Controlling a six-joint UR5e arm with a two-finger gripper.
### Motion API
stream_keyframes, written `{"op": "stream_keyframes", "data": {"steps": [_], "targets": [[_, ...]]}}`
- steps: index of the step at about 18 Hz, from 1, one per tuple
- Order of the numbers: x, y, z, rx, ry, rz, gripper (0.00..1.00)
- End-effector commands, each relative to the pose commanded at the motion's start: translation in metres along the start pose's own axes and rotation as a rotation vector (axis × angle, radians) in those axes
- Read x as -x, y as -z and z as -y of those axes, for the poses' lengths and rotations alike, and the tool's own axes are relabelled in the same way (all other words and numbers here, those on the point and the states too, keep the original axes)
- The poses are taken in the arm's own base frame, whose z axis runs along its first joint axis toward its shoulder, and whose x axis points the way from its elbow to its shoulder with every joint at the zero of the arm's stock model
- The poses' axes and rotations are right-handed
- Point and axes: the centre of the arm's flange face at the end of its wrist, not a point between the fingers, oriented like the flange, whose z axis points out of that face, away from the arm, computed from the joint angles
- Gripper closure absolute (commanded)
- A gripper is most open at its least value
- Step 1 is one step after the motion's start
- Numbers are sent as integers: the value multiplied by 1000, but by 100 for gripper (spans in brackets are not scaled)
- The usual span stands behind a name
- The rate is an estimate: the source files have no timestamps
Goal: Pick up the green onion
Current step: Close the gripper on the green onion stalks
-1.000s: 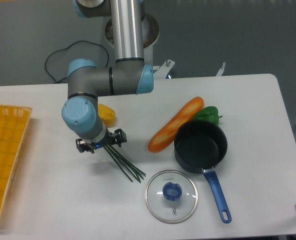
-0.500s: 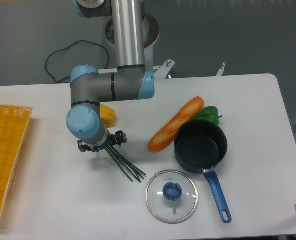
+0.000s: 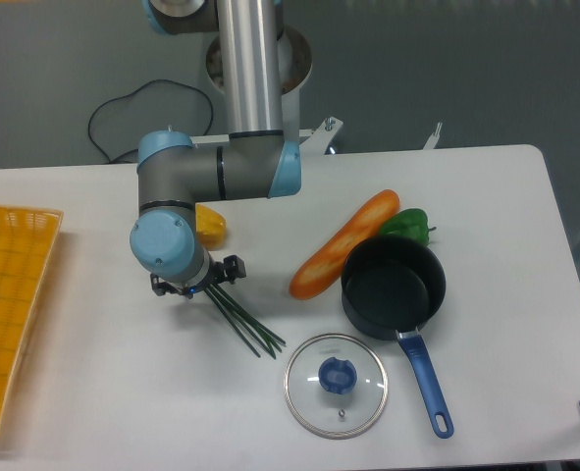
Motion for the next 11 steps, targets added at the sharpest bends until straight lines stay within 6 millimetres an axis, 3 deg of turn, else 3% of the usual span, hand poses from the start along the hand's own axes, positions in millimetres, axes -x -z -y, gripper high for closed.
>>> {"op": "stream_keyframes", "data": {"steps": [2,3,11], "targets": [[-2,0,0,0,-3,1,22],[-4,0,0,0,-6,1,24],[-5,-7,3,10,-11,3,24]]}}
